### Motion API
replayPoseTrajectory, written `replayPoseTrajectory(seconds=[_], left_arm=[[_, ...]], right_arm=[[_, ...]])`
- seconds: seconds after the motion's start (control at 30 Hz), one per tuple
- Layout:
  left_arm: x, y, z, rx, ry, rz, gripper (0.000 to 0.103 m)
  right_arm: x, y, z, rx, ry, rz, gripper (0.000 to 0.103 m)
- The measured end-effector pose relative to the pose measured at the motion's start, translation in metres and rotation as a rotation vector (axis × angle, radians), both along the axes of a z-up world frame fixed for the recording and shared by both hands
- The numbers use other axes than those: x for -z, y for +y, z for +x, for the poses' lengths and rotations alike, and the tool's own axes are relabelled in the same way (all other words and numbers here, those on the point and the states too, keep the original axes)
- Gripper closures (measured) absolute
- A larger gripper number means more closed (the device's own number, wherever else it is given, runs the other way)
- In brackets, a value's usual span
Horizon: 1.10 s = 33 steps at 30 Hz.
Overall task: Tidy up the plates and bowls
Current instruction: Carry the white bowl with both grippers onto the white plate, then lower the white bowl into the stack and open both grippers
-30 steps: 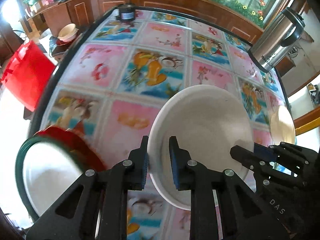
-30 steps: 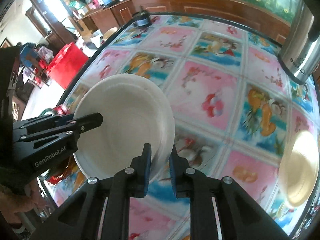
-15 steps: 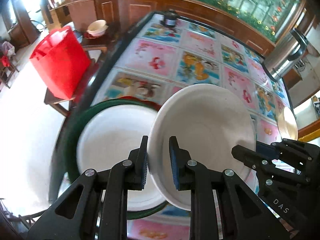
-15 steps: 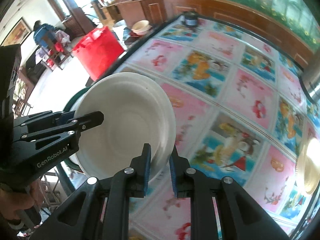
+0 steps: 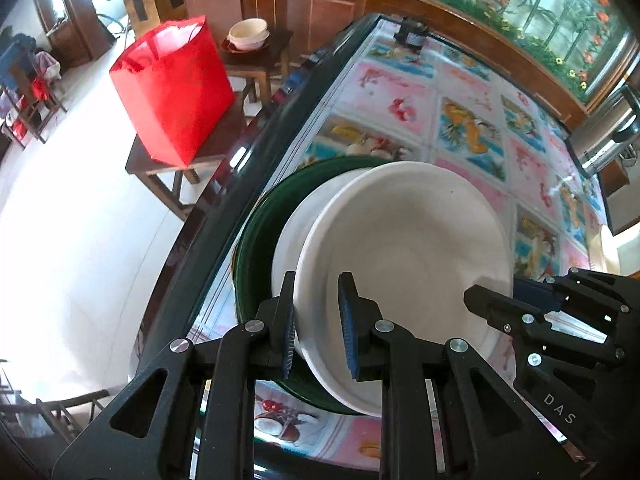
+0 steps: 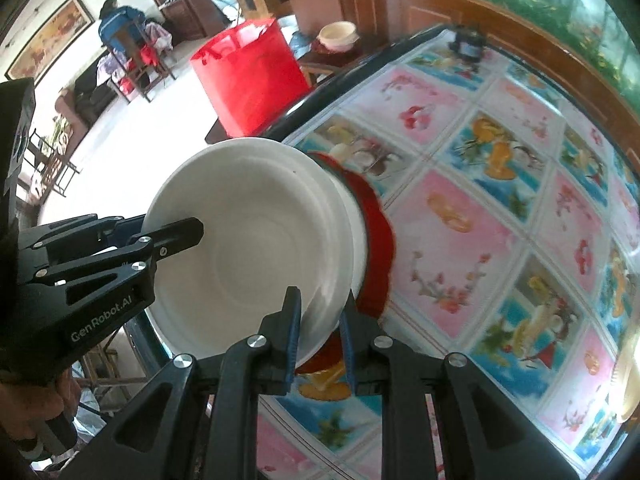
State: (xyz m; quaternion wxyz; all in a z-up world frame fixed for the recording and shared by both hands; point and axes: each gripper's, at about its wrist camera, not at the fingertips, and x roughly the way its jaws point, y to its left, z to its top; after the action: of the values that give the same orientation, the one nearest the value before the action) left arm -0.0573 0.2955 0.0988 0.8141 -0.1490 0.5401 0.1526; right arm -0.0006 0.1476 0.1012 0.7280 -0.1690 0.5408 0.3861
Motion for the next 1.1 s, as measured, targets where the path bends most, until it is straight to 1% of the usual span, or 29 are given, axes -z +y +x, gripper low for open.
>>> replayPoseTrajectory(seconds=[0.17,0.23,0.33,0.43,0.5,0.6,0.8,0.9,0.93,0.97,1.0,1.07,1.1], left_arm=[[0.011,0.001,0.000,-0.010,0.007,0.017,0.084],[0.012,0.002,0.000,-0.011,0.003,0.038,0.084],[0.014,0.003,0.002,-0.012,0.007,0.049,0.084],[0.015,0.002,0.002,-0.007,0.010,0.056,0.084],[0.016,0.001,0.002,-0.008,0.010,0.066,0.084],[0.017,-0.001,0.003,-0.009,0.013,0.084,0.084],[0.021,0.002,0.003,-0.022,0.023,0.072,0.083],[0.018,0.002,0.002,-0.026,0.017,0.076,0.078],[0.016,0.002,0.002,-0.026,0.014,0.078,0.070],[0.015,0.002,0.002,-0.025,0.009,0.075,0.063],[0.013,0.002,0.002,-0.022,-0.002,0.062,0.060],[0.009,0.000,0.003,-0.024,-0.009,0.071,0.053],[0.006,-0.001,0.003,-0.021,-0.015,0.082,0.051]], right_arm=[[0.006,0.009,-0.002,-0.008,-0.014,-0.026,0.084],[0.007,0.012,-0.003,-0.014,-0.022,-0.034,0.084],[0.008,0.016,-0.005,-0.022,-0.039,-0.048,0.083],[0.005,0.015,-0.006,-0.023,-0.043,-0.042,0.081],[0.004,0.014,-0.004,-0.018,-0.031,-0.025,0.078],[0.003,0.013,-0.002,-0.016,-0.027,-0.018,0.076],[0.001,0.009,-0.001,-0.014,-0.016,-0.009,0.074],[-0.002,0.005,-0.001,-0.011,-0.017,0.006,0.072],[-0.004,0.004,0.000,-0.009,-0.016,0.011,0.072],[-0.006,0.003,0.000,-0.004,-0.021,0.016,0.067],[-0.008,0.002,0.002,0.004,-0.033,0.022,0.061],[-0.011,-0.001,0.004,0.009,-0.027,0.048,0.058],[-0.012,-0.001,0.006,0.008,-0.010,0.061,0.058]])
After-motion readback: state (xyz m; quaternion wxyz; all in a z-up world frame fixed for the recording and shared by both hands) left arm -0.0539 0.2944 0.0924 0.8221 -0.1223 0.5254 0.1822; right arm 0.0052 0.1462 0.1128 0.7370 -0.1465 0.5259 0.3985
